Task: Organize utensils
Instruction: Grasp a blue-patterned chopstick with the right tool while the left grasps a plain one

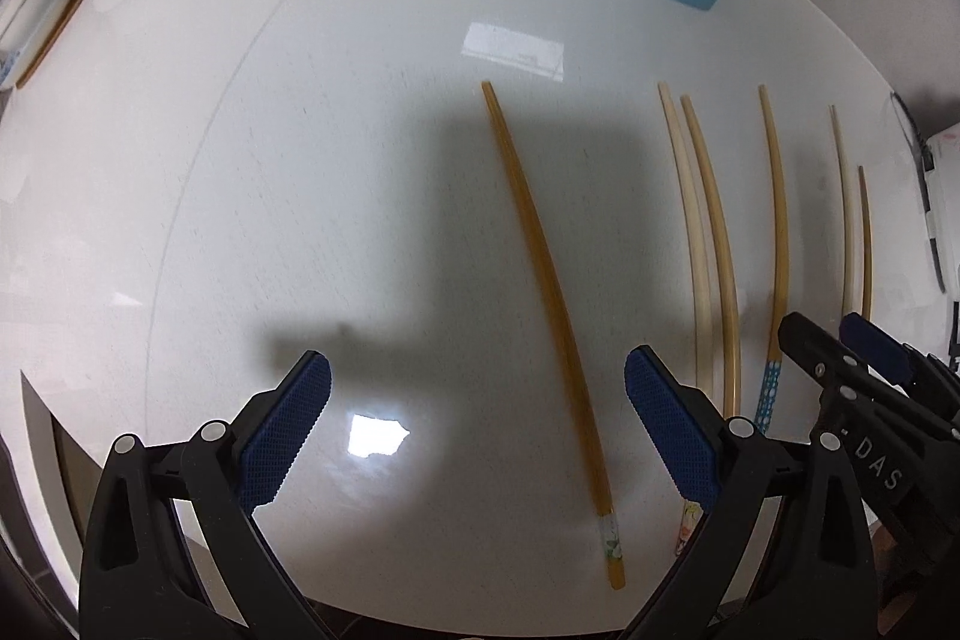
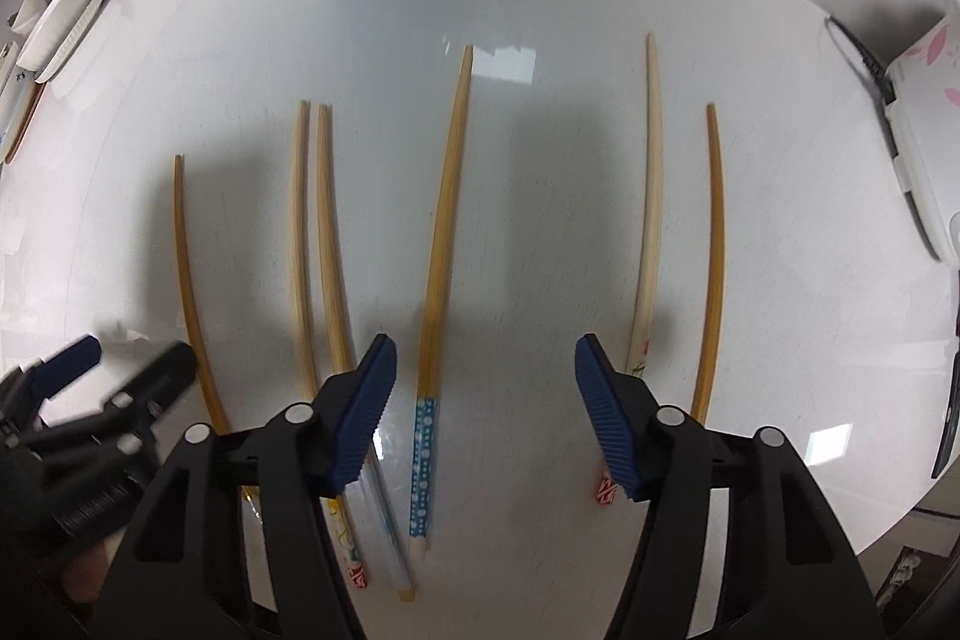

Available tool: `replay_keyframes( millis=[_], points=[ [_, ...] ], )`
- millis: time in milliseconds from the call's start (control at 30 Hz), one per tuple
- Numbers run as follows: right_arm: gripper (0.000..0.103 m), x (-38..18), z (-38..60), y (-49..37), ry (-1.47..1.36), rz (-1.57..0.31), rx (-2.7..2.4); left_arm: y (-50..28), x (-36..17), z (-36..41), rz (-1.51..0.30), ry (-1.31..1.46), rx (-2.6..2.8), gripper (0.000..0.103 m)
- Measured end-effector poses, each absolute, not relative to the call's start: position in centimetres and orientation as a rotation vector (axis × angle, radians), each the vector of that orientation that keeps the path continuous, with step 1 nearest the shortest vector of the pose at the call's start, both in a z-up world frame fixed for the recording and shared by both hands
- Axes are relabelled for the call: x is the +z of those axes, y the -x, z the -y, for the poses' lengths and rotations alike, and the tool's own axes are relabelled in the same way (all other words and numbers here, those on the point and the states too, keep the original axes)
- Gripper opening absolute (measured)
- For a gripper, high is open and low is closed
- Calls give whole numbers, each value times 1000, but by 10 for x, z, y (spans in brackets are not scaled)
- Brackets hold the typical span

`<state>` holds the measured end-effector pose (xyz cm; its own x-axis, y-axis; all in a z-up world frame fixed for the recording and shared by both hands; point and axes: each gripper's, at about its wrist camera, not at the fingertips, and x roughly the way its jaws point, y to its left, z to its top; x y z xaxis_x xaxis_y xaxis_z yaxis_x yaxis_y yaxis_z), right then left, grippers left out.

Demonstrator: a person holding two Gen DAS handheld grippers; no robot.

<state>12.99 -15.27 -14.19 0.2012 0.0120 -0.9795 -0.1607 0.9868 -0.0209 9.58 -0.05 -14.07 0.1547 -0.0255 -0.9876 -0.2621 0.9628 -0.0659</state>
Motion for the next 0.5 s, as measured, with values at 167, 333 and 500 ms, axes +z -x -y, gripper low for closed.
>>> replay_keyframes(
  millis=[167,333,500],
  points=[
    [48,-143,150,-135,110,-1388,136,-98,-144,6,-1429,243,192,87],
    [35,-146,148,-139,96,-1417,144,-103,-147,12,-1468,243,190,72],
    [21,-152,146,-143,84,-1433,146,-108,-143,15,-1479,208,190,51]
  ],
)
